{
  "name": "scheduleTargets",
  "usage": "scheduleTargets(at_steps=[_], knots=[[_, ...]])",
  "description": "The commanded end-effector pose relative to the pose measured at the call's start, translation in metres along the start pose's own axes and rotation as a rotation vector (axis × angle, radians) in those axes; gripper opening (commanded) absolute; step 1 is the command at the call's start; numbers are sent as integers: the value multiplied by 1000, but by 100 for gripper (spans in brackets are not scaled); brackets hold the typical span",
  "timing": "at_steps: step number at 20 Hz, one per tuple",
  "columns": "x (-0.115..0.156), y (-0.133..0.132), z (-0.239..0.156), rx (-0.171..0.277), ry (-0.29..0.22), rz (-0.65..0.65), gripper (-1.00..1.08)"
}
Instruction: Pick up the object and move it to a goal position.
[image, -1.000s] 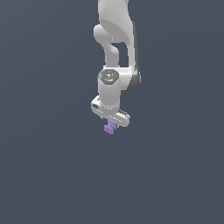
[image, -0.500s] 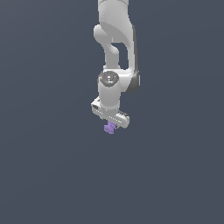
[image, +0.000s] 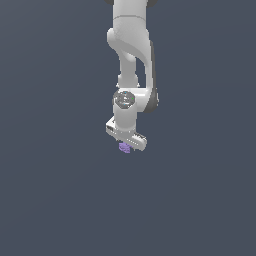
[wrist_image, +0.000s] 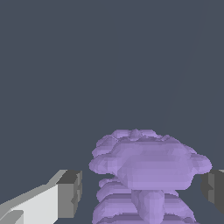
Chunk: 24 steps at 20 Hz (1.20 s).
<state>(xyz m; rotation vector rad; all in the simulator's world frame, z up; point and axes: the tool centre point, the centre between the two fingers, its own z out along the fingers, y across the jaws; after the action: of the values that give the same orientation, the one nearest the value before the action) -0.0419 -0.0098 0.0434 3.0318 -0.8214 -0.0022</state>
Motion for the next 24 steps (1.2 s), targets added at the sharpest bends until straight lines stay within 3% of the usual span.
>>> scheduleTargets(at_steps=[1,2,3,16,24], knots=[[1,-1,4,1,1,0,100],[1,-1,4,1,1,0,100],[1,-1,4,1,1,0,-100],[0,-2,1,1,2,0,-100],[-13,-13,-28,1,2,0,-100]])
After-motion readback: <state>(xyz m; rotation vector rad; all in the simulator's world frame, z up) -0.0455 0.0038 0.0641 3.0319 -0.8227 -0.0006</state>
